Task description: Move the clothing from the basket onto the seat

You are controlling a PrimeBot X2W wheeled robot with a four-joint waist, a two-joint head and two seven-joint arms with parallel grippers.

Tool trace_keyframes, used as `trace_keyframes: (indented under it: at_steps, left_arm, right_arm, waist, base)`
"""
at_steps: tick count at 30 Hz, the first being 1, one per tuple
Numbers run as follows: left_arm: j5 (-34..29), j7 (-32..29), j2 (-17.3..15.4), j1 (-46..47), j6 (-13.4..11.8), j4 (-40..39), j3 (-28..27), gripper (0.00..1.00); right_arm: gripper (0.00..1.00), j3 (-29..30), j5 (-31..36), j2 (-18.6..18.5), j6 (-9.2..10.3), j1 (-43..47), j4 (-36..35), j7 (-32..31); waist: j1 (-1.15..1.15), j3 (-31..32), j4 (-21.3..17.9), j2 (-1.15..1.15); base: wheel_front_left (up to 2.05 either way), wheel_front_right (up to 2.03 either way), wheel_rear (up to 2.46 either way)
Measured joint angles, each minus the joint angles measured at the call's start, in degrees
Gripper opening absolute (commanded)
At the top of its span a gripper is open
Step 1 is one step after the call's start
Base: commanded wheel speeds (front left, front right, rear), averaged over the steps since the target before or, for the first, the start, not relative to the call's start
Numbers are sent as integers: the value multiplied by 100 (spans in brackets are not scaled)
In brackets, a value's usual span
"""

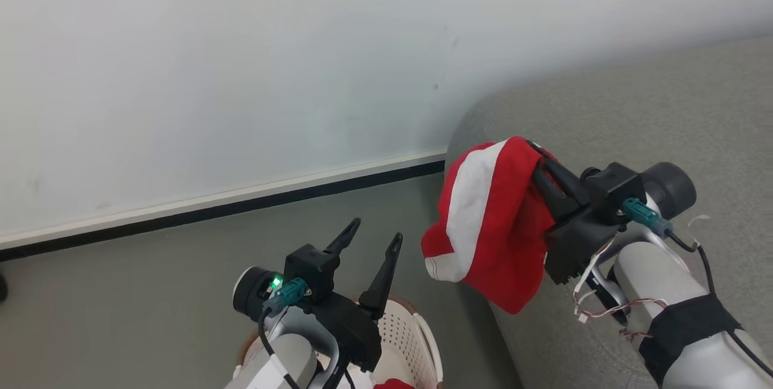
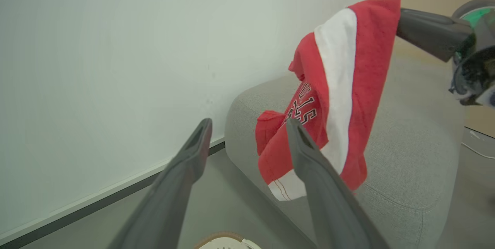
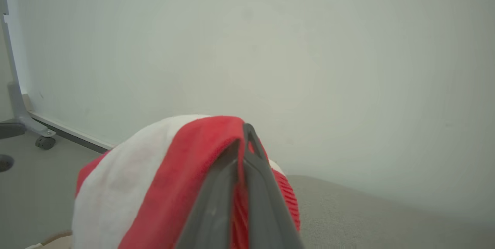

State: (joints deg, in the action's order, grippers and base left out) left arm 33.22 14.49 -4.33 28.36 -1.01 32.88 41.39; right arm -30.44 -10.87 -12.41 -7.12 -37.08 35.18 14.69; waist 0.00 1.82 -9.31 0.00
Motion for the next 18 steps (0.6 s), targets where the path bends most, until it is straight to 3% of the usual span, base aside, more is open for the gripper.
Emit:
trace_keyframes:
  at_steps: [11, 18]
  left_arm:
    - [-10, 0, 79, -235, -48, -189, 81, 100]
    - [-135, 0, 103, -292, -59, -321, 236, 100]
  right_arm:
    - [0, 244, 31, -609, 0, -2, -412, -2]
    - [0, 438, 21, -940, 7, 5, -714, -90]
  waist:
    - [0, 11, -729, 0]
    - [0, -111, -921, 0]
  base:
    - [0, 0, 0]
    - [0, 0, 0]
